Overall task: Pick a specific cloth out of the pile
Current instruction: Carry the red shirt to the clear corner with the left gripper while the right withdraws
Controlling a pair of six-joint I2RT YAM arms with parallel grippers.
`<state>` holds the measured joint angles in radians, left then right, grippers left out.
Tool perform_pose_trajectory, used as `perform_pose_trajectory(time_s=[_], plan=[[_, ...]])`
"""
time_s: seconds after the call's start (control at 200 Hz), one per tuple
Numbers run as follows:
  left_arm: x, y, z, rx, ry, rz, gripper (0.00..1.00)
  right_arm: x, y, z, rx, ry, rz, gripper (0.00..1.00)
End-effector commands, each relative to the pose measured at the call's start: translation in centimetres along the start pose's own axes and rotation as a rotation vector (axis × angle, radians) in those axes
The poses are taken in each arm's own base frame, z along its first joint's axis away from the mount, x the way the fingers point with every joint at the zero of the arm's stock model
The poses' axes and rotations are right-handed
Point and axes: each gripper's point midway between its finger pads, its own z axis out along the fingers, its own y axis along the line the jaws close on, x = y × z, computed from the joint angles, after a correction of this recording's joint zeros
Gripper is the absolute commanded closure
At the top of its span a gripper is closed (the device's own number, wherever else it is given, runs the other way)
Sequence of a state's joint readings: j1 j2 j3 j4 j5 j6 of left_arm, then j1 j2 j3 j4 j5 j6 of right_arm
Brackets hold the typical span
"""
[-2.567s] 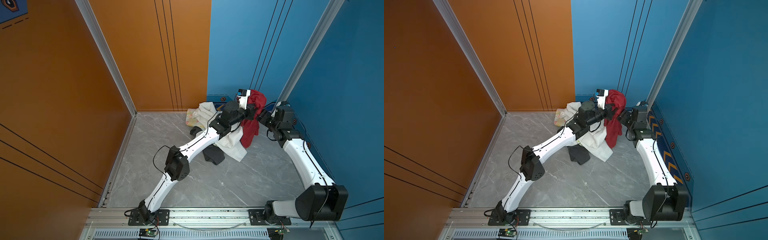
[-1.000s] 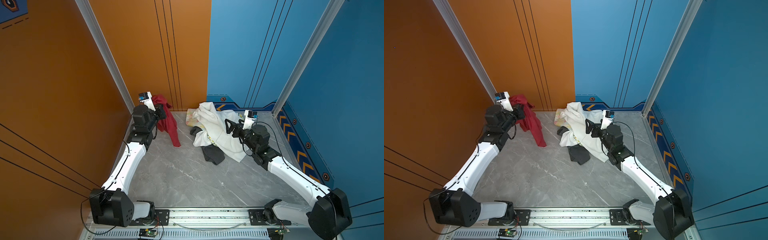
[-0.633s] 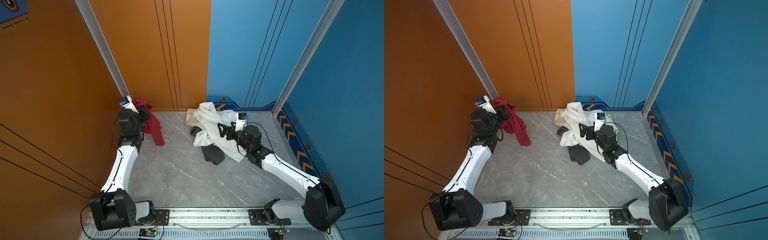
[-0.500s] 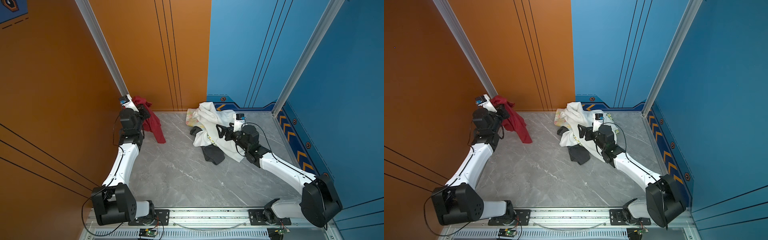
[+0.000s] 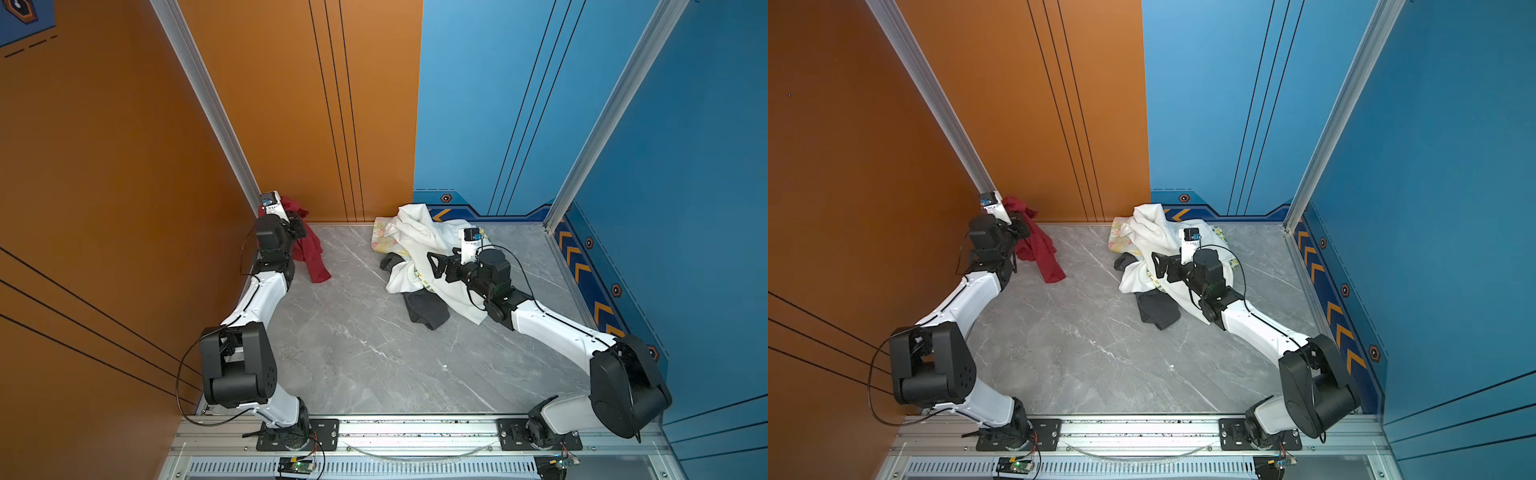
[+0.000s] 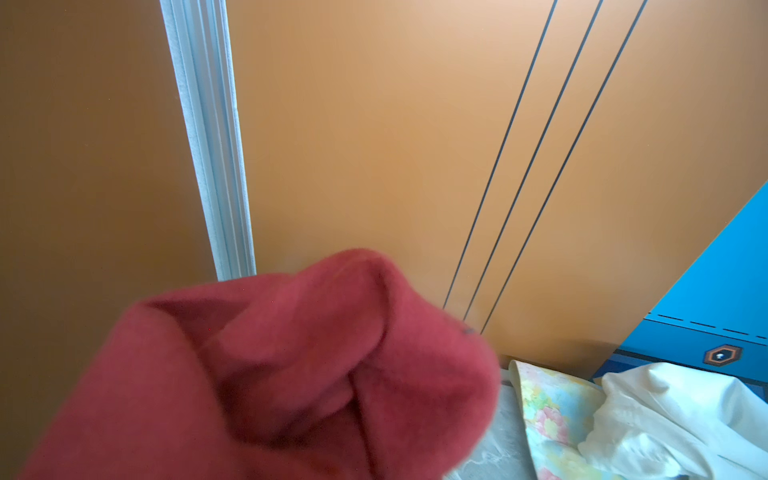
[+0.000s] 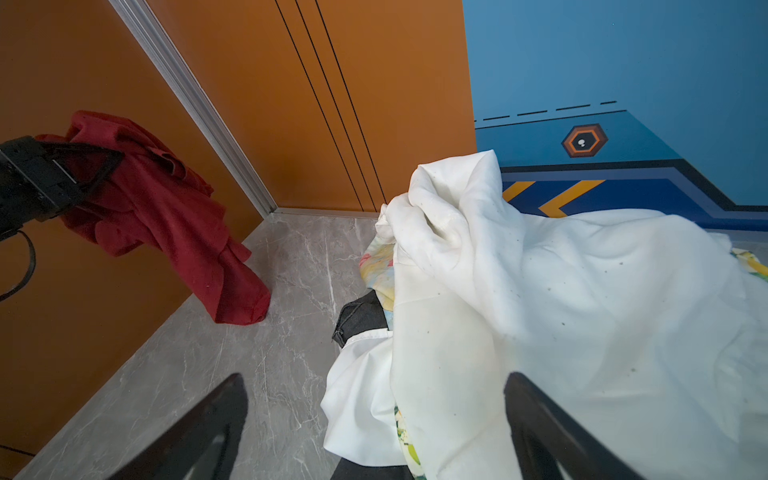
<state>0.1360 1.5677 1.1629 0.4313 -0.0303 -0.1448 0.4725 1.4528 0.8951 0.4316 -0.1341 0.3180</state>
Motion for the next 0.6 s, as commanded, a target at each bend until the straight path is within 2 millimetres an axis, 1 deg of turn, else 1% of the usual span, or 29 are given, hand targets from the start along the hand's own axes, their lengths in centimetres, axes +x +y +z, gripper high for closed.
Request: perform_pose_trajectory(time_s=[0.0,0.125,0.225,0.285,0.34,0.445,0.596], plan=[[-5.5,1.6,-0.4,-0.044,-0.158,0.054,1.00,-1.7,0.9,0.8,-0.047,-0.045,0.003,0.03],[-5.4,3.4,-0.2,-0.076,-0.154,0.053,1.00,-1.7,1.2,1.3,-0.054,-0.044,0.010,0.04],[-5.6,4.7,-0.1,-0.099,-0.157,0.044,1.00,-2.1,1.5,1.3,-0.053,-0.044,-0.001,0.03],[-5.6,5.2,-0.1,-0.109,-0.156,0.044,1.00,-2.2,1.5,1.2,-0.050,-0.043,-0.008,0.04],[-5.1,5.2,0.0,-0.104,-0.141,0.031,1.00,-2.4,1.6,0.9,-0.051,-0.045,-0.013,0.04],[-2.7,4.4,0.2,-0.087,-0.095,0.006,1.00,-2.4,1.7,0.4,-0.054,-0.043,-0.017,0.04],[3.2,2.1,0.8,-0.063,0.022,0.017,1.00,-1.9,1.7,-0.5,-0.055,-0.037,-0.017,0.04]])
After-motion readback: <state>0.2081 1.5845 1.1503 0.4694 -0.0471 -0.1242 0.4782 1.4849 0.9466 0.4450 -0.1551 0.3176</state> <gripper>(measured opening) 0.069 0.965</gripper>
